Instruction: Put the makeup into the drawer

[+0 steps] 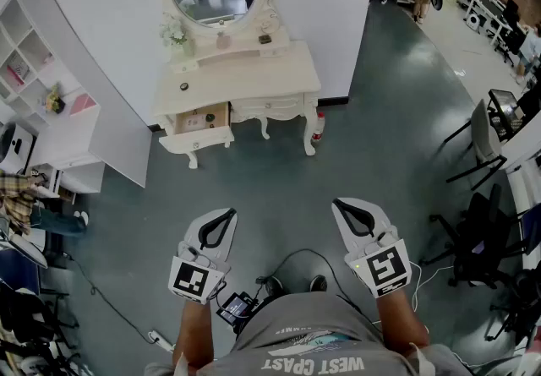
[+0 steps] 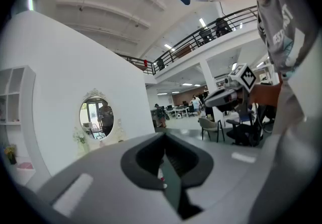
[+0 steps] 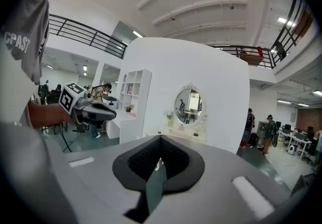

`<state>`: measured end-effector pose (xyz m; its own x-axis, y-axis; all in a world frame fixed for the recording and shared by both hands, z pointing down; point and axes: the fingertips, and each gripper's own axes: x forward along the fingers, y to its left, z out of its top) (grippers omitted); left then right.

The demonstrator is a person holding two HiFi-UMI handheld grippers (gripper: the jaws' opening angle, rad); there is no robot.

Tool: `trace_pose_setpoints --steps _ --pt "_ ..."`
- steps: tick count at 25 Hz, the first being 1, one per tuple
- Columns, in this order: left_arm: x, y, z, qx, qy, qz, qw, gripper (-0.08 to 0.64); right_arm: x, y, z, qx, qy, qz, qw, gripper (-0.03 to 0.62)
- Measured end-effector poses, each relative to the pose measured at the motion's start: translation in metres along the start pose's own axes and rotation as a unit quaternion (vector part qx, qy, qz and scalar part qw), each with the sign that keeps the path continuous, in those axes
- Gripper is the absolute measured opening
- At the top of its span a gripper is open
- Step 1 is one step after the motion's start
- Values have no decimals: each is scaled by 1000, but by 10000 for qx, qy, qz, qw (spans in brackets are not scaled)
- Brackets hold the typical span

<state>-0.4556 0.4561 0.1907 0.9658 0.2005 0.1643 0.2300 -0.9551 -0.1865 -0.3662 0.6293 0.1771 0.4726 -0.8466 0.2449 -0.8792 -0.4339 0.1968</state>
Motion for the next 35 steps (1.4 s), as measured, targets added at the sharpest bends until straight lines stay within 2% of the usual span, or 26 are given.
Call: trace_pose_setpoints --steps 11,24,31,35 --pt "-11 23 -11 -46 -52 -129 9999 2 16 21 5 36 80 -122 9999 -2" --pt "-26 60 -30 0 -117 -308 9995 2 42 47 15 385 -11 -368 9986 2" --pt "-8 73 -41 -35 -63 -292 9995 2 61 28 1 392 147 -425 9982 2" --pt "10 85 -44 -73 57 -145 9999 2 82 9 -5 436 167 -297 9985 2"
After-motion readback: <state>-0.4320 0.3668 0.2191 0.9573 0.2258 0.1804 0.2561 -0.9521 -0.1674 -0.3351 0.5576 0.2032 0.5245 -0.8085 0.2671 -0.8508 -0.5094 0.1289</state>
